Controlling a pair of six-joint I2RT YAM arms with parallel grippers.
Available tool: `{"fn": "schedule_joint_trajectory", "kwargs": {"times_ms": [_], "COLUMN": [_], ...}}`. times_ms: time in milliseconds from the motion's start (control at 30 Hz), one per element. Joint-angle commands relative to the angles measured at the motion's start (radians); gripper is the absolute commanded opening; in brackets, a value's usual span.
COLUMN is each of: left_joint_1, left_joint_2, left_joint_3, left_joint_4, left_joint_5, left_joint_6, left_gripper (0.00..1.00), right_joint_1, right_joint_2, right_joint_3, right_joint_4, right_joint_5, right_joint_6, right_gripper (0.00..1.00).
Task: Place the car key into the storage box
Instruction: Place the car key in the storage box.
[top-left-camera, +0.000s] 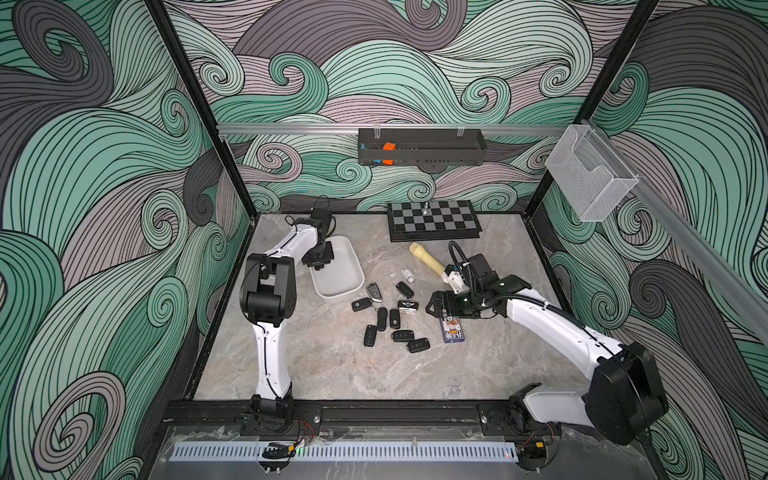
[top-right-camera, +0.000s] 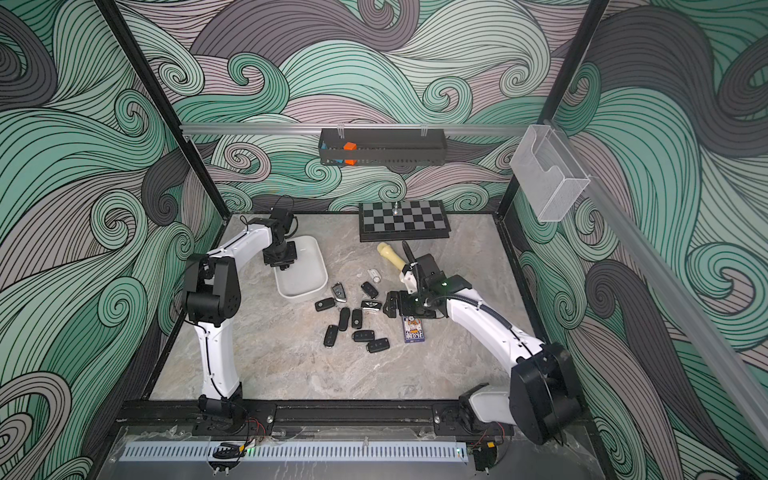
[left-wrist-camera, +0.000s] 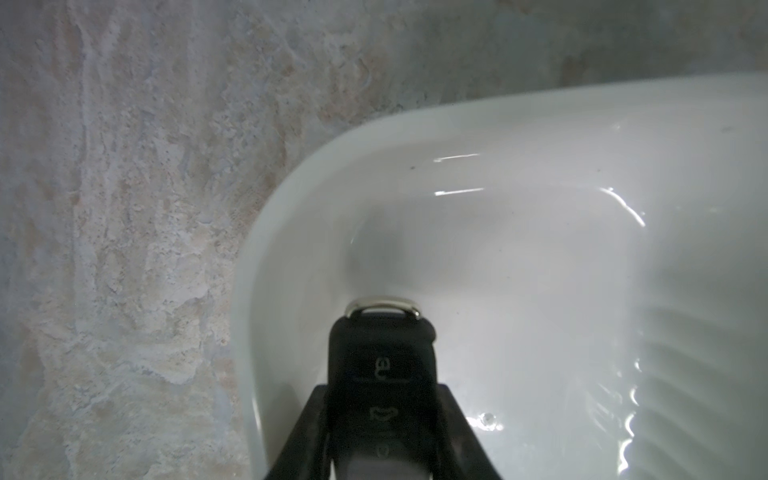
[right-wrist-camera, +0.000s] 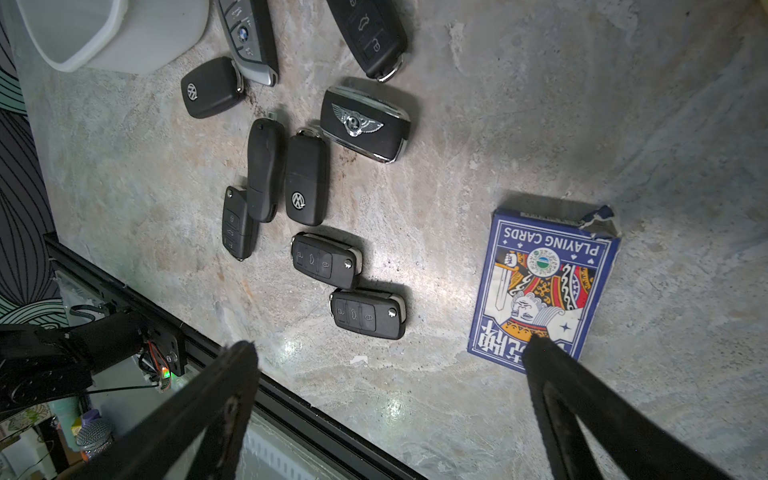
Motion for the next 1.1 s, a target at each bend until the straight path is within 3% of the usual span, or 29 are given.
{"fn": "schedule_joint_trajectory", "kwargs": {"times_ms": [0, 367, 567, 800, 1067], "left_joint_1": [0.002, 0.002, 0.002, -0.002, -0.026], "left_joint_2": [0.036, 0.096, 0.071, -0.072, -0.399], "left_joint_3": [0.044, 0.094, 0.126, 0.102, -0.172], "left_joint_4": [0.004, -0.027, -0.070, -0.125, -0.096], "left_joint_5": [0.021, 0.004, 0.031, 0.103, 0.252], "left_joint_6": [0.015, -0.008, -0.021, -0.020, 0.008], "left_gripper": [0.30, 0.35, 0.56, 0.64, 0.64], "right_joint_1": [0.005, 0.005, 0.005, 0.005, 0.007], "right_joint_2": [0.001, -0.017, -0.028, -0.064, -0.127], "right_joint_3": [0.029, 0.028, 0.035, 0.037, 0.008], "right_joint_4": [0.004, -0.001, 0.000, -0.002, -0.008], "right_joint_5": [0.007, 0.017, 0.014, 0.005, -0.011], "right_joint_6": [0.008, 0.005, 0.006, 0.001, 0.016], "right_gripper": [0.99, 0.99, 0.99, 0.99, 0.99]}}
